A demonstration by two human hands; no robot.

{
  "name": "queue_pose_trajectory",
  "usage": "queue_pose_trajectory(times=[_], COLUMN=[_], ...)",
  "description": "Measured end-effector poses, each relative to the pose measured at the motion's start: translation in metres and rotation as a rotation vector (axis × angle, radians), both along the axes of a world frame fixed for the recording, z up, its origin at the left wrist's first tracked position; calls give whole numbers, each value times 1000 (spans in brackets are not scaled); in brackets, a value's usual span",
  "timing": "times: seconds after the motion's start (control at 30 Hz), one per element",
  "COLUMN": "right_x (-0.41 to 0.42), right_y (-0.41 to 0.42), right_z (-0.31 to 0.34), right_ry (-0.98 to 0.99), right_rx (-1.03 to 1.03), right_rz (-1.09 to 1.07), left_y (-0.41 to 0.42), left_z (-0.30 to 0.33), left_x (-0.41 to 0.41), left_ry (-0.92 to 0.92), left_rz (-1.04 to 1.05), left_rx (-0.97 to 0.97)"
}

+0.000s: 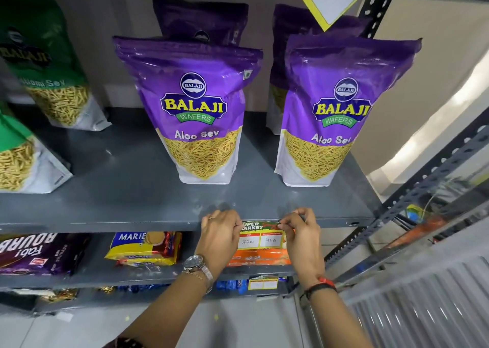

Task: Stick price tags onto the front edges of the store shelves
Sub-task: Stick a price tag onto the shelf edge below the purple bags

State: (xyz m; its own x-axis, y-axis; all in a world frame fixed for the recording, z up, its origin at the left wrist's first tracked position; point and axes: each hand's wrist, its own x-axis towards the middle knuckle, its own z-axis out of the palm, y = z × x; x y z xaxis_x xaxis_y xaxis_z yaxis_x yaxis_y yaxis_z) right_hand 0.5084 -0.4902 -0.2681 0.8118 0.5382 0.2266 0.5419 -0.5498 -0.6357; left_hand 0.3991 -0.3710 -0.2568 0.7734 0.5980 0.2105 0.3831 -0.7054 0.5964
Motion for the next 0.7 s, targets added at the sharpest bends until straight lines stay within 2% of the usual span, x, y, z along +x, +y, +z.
queue_pose_trajectory(times=[0.17,0.33,0.5,0.7], right_x=[2,4,5,2], right_y=[0,-2,-1,1], right_z=[5,7,5,9], right_ry=[-17,-255,-398,-406], right_rx=[-35,-153,-197,-308], right_rz=[5,40,1,18], left_y=[0,4,12,12], left_z=[0,7,4,11], left_x=[3,2,2,4], left_ry=[44,152,133,196], left_rz=[-10,-1,-63,-116], left_rx=[32,158,255,315])
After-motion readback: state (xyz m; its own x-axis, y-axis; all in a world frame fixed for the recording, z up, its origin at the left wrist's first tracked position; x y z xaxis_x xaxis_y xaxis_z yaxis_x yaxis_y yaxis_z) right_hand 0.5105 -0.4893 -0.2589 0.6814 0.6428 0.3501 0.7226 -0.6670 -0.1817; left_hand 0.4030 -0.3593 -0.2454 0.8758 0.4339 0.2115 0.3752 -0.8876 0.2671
